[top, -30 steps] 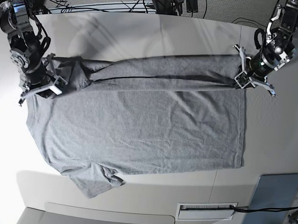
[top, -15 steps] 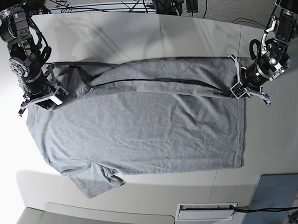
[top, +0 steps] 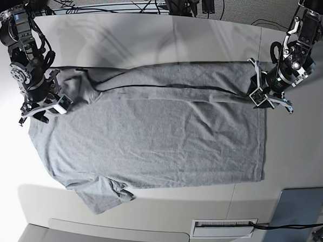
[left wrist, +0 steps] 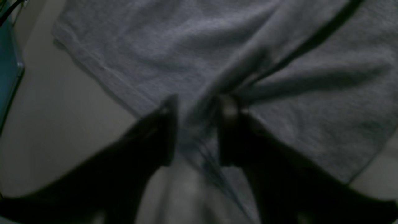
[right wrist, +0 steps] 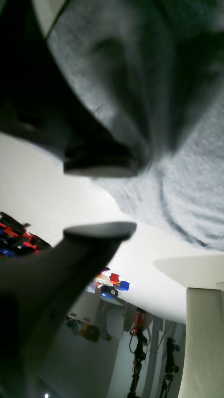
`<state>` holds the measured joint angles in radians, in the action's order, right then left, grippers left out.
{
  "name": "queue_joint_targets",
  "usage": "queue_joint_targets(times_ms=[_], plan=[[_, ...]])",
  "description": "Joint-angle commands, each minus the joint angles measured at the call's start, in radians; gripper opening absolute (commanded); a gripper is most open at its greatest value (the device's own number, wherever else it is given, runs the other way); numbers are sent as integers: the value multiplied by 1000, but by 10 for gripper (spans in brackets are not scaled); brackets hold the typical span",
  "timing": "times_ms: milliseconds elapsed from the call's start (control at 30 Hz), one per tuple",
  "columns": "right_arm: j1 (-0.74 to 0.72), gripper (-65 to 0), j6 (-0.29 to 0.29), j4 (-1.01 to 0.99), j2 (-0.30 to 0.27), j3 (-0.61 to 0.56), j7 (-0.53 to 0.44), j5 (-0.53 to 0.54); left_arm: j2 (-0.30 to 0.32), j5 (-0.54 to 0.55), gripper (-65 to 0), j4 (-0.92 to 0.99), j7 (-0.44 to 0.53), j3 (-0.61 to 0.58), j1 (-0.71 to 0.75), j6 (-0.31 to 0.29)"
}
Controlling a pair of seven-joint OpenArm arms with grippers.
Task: Fold the T-shirt properly
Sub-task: 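Lift the shoulder corners with both grippers and drag the shirt toward the robot, then lower the shoulder edge with both grippers and release it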
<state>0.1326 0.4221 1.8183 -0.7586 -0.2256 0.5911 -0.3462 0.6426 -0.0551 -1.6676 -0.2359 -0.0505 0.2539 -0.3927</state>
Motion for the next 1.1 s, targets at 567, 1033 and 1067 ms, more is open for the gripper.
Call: queue_joint_targets(times_ms=[567,1033,1067], plan=[[-12,-650,-311,12,-14,12,183,278,2,352,-650,-105,-64,10,138,279],[1,-650,-312,-196,135,156,130,374,-243,479,-650,-46,-87,10,98,344],[1,-650,-289,-210,136,156,129,391,-256,479,-650,-29,-93,10,91,344]])
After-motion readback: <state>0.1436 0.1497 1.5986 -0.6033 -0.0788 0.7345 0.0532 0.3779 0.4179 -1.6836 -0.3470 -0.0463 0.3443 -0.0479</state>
